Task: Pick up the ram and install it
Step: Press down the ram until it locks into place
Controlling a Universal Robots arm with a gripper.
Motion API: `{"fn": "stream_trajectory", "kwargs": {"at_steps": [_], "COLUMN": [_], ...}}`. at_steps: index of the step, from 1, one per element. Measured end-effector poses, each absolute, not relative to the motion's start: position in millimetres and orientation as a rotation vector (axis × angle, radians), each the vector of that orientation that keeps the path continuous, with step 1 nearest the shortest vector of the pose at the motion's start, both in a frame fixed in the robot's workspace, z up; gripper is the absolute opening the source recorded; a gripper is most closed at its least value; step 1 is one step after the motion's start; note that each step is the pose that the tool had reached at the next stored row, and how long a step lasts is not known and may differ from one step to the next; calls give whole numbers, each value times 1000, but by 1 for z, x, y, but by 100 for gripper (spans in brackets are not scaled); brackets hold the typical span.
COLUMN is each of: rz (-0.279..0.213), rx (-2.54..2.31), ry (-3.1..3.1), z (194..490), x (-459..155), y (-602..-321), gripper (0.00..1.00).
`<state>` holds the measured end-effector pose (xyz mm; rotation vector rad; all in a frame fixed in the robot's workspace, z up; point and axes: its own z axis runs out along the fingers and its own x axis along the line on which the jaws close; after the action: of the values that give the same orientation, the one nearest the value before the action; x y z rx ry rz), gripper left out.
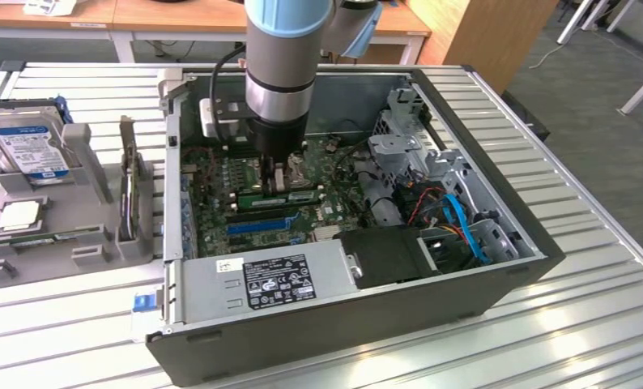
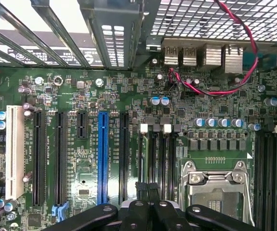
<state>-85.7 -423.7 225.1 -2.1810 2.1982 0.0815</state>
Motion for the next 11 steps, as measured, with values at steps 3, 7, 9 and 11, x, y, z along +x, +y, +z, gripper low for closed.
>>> {"fn": "stream_trajectory", "kwargs": {"at_steps": [3,7,9,11], "rz": [81,82,83,83], "rx": [-2181,-2181,-2180,-2180], "ry": [2198,2198,2198,2197], "z": [225,224,223,223], "x": [-86,-86,-86,-86], "y": [-424,-424,-424,-424], "gripper": [10,10,10,10]}}
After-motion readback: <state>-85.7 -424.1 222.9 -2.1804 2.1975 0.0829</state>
